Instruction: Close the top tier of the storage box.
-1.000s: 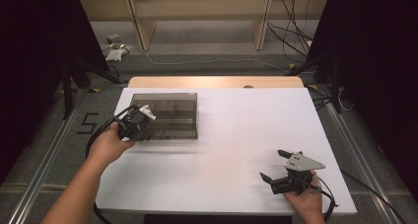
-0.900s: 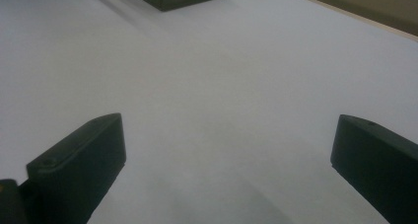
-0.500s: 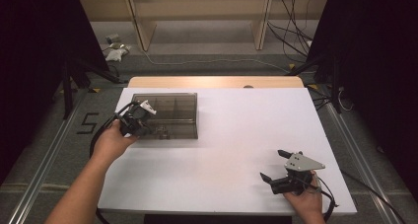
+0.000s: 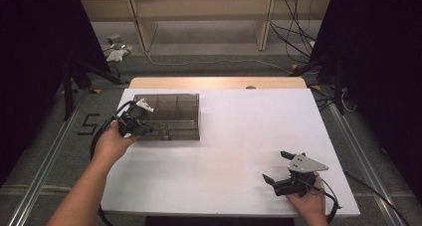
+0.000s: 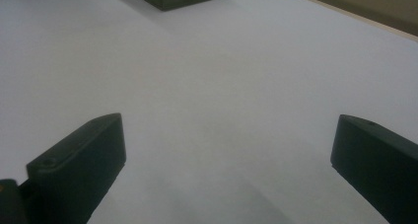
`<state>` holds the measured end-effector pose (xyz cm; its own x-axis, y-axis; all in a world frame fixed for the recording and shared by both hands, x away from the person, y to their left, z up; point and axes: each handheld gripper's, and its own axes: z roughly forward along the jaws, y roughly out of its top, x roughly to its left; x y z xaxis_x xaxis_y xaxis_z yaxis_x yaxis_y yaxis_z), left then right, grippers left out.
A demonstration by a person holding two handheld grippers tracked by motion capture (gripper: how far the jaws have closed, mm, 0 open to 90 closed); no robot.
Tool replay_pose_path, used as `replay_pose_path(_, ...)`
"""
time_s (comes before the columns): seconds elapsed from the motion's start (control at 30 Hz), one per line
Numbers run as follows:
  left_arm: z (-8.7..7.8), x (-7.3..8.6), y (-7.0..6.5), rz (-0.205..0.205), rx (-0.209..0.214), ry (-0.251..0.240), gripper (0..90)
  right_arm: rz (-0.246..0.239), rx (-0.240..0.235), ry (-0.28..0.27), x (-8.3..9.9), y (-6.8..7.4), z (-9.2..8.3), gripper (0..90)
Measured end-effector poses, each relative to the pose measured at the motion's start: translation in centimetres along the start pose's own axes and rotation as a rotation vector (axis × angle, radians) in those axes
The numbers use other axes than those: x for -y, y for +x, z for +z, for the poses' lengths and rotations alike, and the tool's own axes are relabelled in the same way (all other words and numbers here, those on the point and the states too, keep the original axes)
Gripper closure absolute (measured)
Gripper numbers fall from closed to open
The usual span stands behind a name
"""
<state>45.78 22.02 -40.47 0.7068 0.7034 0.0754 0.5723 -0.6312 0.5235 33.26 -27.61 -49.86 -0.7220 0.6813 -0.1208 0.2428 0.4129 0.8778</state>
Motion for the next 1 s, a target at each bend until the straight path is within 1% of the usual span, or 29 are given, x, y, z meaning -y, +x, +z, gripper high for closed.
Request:
replay_pose_path(0.03,-0.2,0.0,-0.1,0.008,0.000,-0.003,83.5,0.000,0.000,0.001,0.0,0.0,0.0,1.3)
replay_pose_path(0.2,-1.2,0.2,-0.7,0.005,0.002,-0.030,77.4,0.000,-0.003,0.006,0.0,0.0,0.0,1.4)
replay_pose_path(0.23,-1.4,0.1,-0.8,0.011,0.000,-0.037,75.7,0.000,-0.004,0.007,0.0,0.0,0.0,1.4)
replay_pose_path(0.37,-2.1,0.1,-1.2,0.003,0.000,-0.065,69.6,0.001,-0.007,0.010,0.0,0.0,0.0,1.4)
replay_pose_path(0.47,-2.6,0.0,-1.5,0.006,-0.001,-0.085,66.8,0.000,-0.008,0.009,0.0,0.0,0.0,1.4)
replay_pose_path(0.67,-3.3,-0.1,-2.0,0.016,-0.002,-0.115,56.4,0.003,-0.008,0.011,-0.1,0.0,0.0,1.4)
replay_pose_path(0.7,-3.4,0.0,-2.1,0.011,0.002,-0.121,55.6,0.003,-0.007,0.010,-0.1,0.0,0.0,1.4)
replay_pose_path(0.73,-3.5,0.0,-2.1,0.014,0.005,-0.128,54.9,0.003,-0.008,0.010,-0.1,0.0,0.0,1.4)
replay_pose_path(0.77,-3.7,0.1,-2.2,0.005,0.010,-0.137,53.7,0.003,-0.007,0.011,-0.1,0.0,0.0,1.4)
replay_pose_path(0.83,-4.0,0.1,-2.2,0.011,0.017,-0.153,50.9,0.003,-0.006,0.009,-0.1,-0.1,0.0,1.4)
replay_pose_path(1.0,-4.9,0.1,-2.9,0.020,0.032,-0.197,42.2,0.004,-0.009,0.011,-0.1,0.0,0.0,1.4)
